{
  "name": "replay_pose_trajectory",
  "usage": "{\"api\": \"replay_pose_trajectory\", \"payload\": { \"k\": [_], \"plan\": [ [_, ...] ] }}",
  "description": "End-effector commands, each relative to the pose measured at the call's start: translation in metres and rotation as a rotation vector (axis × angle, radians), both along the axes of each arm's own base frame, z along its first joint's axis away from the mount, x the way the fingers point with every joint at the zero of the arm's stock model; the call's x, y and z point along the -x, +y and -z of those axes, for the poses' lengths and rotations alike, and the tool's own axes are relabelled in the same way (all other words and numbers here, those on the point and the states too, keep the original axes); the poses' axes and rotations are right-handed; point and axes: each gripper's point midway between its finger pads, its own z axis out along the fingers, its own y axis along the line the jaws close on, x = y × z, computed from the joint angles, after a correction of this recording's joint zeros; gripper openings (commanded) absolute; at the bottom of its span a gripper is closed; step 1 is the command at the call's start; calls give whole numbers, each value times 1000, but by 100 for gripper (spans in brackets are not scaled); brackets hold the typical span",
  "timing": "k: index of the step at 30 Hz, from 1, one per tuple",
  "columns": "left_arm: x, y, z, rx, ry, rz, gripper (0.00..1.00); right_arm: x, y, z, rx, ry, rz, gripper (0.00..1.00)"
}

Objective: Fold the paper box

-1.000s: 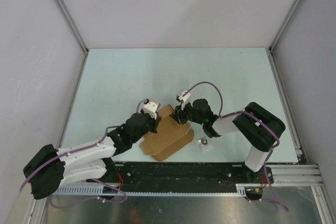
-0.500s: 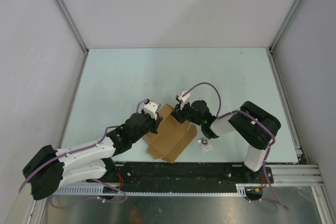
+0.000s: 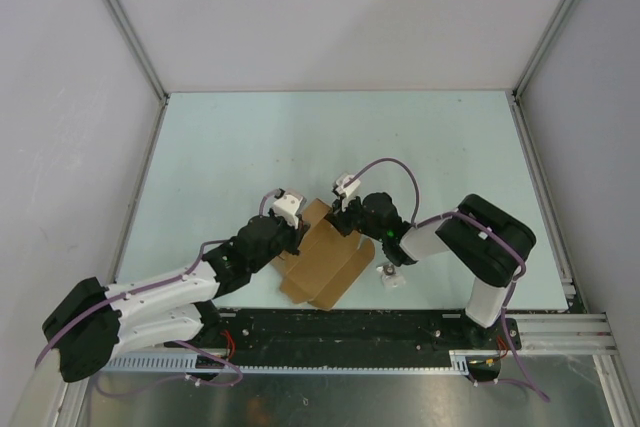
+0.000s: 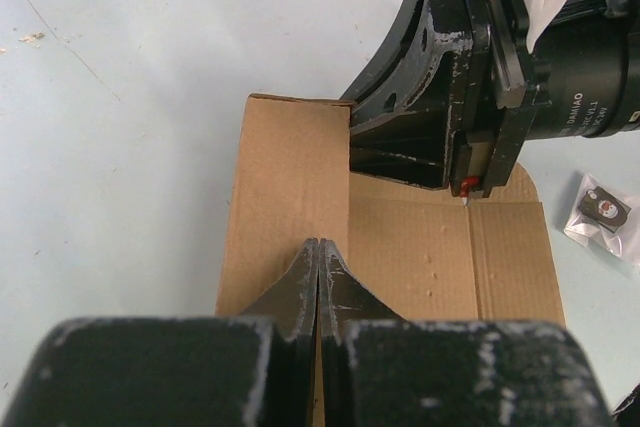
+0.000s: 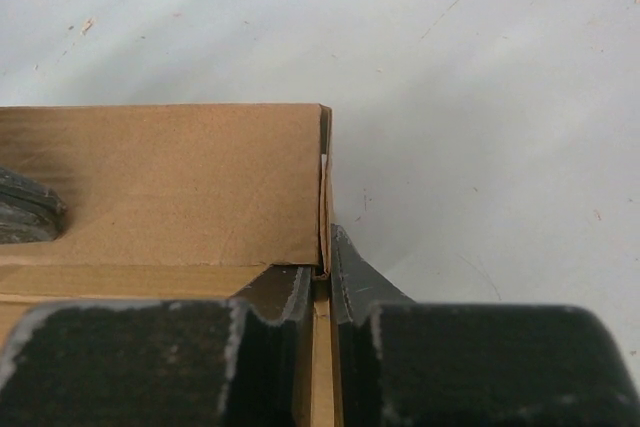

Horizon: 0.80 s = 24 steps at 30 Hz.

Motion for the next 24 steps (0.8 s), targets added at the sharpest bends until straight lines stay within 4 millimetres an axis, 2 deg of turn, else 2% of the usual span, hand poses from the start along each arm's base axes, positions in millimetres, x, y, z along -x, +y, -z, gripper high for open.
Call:
{"api": "replay_pose_trajectory", "payload": {
  "k": [1,2,8,16,24],
  "plan": [
    [3,4,2,0,15,-5,0,-5,9,-35,-46,-81,-13,16],
    [2,4,2,-1,14,-10,0,-5,9,-37,-43,-81,-13,25],
    [-2,8,-7,5,-8,-37,0,1,11,-42,-43,-78,-49,40],
    [-9,10,-43,80,-67,-73,1,11,11,-40,-33,-42,-91,43],
    [-19,8,-38,47,-51,-89,0,25,-3,-31,31,16,-94,42]
  ]
}}
